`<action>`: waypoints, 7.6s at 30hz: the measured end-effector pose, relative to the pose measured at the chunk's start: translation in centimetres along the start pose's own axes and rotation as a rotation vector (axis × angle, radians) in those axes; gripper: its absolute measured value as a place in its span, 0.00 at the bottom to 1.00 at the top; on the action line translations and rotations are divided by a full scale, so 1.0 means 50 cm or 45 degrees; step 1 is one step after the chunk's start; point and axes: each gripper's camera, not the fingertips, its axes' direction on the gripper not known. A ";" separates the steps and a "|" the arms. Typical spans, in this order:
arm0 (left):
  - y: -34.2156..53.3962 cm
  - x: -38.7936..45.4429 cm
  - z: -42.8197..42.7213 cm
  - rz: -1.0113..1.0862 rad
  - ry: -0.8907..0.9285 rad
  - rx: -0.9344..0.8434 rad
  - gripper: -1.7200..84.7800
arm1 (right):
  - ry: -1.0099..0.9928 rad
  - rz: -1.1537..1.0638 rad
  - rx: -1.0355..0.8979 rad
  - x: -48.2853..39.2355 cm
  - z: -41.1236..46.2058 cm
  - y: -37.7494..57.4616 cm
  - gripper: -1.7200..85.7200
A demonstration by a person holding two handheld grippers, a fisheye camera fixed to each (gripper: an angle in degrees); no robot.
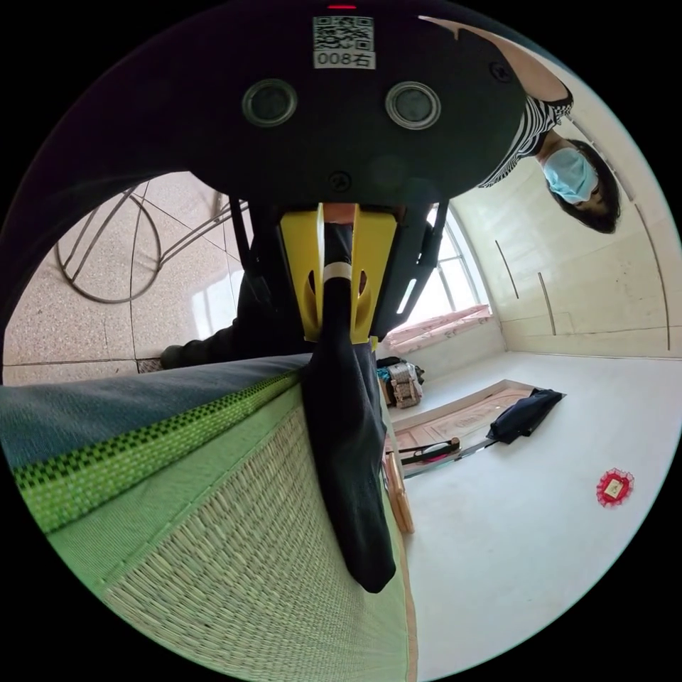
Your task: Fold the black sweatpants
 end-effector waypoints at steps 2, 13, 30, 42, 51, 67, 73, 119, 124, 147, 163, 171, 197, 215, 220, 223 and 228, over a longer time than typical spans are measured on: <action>0.002 -0.002 0.001 0.000 -0.001 -0.001 0.10 | -0.005 -0.005 0.000 -0.002 -0.002 0.004 0.09; 0.008 -0.008 0.007 0.006 -0.009 -0.004 0.10 | -0.008 -0.018 -0.004 -0.008 -0.012 0.019 0.08; 0.011 -0.016 0.015 0.018 -0.020 -0.009 0.10 | -0.010 -0.027 -0.010 -0.001 -0.022 0.033 0.07; 0.006 -0.018 0.018 0.021 -0.019 -0.008 0.10 | -0.011 -0.032 -0.014 0.010 -0.031 0.033 0.07; -0.003 -0.014 0.021 0.024 -0.035 -0.012 0.10 | 0.000 -0.031 -0.015 0.020 -0.044 0.031 0.06; -0.035 -0.001 0.057 -0.010 -0.049 -0.069 0.10 | 0.022 -0.040 0.017 0.038 -0.102 0.011 0.05; -0.051 0.008 0.081 -0.011 -0.056 -0.106 0.10 | 0.013 -0.031 0.052 0.057 -0.139 0.010 0.05; -0.188 0.101 0.294 0.065 -0.128 -0.319 0.13 | 0.058 -0.033 0.275 0.174 -0.362 -0.077 0.10; -0.191 0.102 0.307 0.051 -0.117 -0.289 0.14 | 0.067 -0.039 0.261 0.183 -0.369 -0.096 0.11; -0.192 0.150 0.500 0.061 -0.100 -0.216 0.15 | 0.072 -0.009 0.198 0.223 -0.419 -0.193 0.12; -0.159 0.180 0.761 0.059 -0.086 -0.233 0.11 | 0.089 -0.001 0.163 0.231 -0.515 -0.251 0.10; -0.119 0.257 0.915 0.183 -0.060 -0.240 0.09 | -0.015 -0.108 0.186 0.178 -0.620 -0.256 0.05; 0.141 0.840 2.295 0.942 0.409 -0.961 0.09 | 0.208 -1.009 1.147 -0.395 -1.709 -0.018 0.02; 0.222 0.686 2.981 1.012 0.012 -1.317 0.09 | 0.285 -0.584 1.400 0.015 -1.853 -0.006 0.03; 0.266 0.735 3.100 1.007 0.114 -1.335 0.09 | 0.088 -0.671 1.452 0.001 -1.936 0.014 0.02; 0.306 0.786 3.166 1.113 0.163 -1.362 0.09 | 0.171 -0.741 1.508 -0.058 -1.991 0.048 0.02; 0.334 0.821 3.235 1.257 0.288 -1.434 0.09 | 0.338 -0.898 1.553 -0.151 -2.026 0.107 0.02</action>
